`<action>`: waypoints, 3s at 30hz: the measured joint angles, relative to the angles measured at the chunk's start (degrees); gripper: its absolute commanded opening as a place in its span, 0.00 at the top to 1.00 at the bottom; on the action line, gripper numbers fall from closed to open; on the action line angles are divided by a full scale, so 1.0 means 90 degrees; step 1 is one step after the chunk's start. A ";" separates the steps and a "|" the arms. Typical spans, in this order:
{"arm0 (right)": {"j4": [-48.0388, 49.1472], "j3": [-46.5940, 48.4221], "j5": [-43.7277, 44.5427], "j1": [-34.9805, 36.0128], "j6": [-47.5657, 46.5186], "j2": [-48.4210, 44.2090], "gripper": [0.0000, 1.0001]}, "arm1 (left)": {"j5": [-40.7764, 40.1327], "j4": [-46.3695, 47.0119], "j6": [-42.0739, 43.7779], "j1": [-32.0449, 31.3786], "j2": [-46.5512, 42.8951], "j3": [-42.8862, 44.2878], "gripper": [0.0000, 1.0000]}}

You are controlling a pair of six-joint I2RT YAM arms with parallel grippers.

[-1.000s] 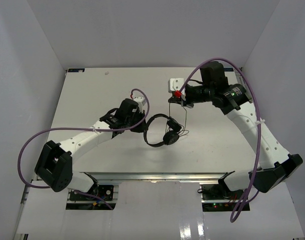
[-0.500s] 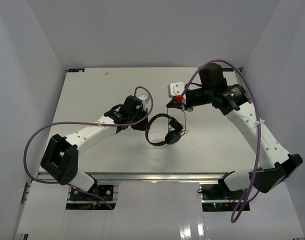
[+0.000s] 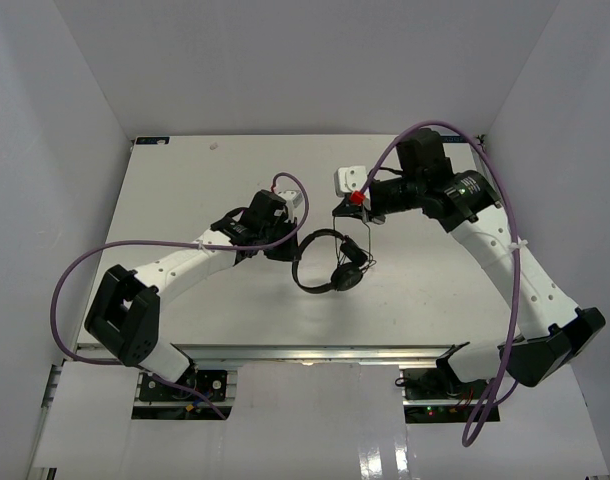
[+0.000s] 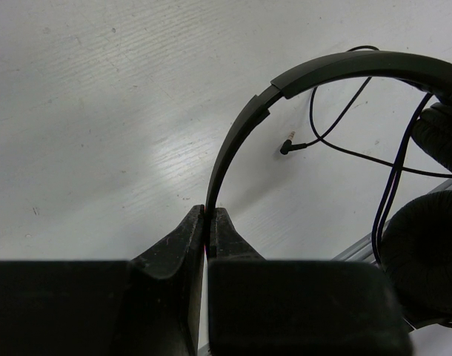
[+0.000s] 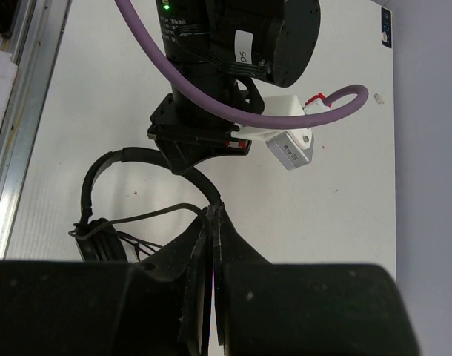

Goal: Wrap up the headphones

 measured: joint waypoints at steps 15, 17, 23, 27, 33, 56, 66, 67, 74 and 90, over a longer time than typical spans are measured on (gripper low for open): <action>0.0563 -0.0050 0.0299 0.0066 0.0659 0.0108 0.92 | 0.0253 0.0004 0.0039 0.0000 0.0342 0.0096 1.00; 0.0724 -0.0092 0.0474 0.0069 0.0743 0.0128 0.92 | 0.0281 0.0019 0.0040 0.0000 0.0342 0.0111 1.00; 0.1310 -0.0636 0.1231 0.0032 0.1014 0.0135 0.92 | 0.0337 0.0035 0.0116 0.0000 0.0260 0.0074 1.00; 0.1527 -0.1067 0.1557 -0.0114 0.1134 0.0133 0.92 | 0.0330 0.0020 0.0224 0.0000 -0.0051 -0.0096 1.00; 0.1694 -0.1318 0.1827 -0.0362 0.1233 0.0078 0.92 | 0.0338 0.0048 0.0394 0.0000 -0.0579 -0.0367 1.00; 0.2407 -0.2018 0.2093 -0.0970 0.2746 -0.0004 0.92 | 0.1012 0.0183 0.0728 0.0002 -0.1471 -0.0534 1.00; 0.2851 -0.2949 0.1591 -0.1470 0.3414 -0.0300 0.92 | 0.0966 0.0320 0.0527 0.0002 -0.1882 -0.0534 1.00; 0.2887 -0.3028 0.1511 -0.1485 0.3476 -0.0308 0.92 | 0.0969 0.0328 0.0508 0.0002 -0.1943 -0.0534 1.00; 0.3319 -0.3303 0.0664 -0.1497 0.4024 -0.0218 0.92 | 0.1247 0.0470 0.0373 0.0002 -0.2113 -0.0537 1.00; 0.5860 -0.4367 -0.1345 -0.1496 0.6489 0.0350 0.73 | 0.1559 0.1097 -0.0312 0.0000 -0.2001 -0.0404 1.00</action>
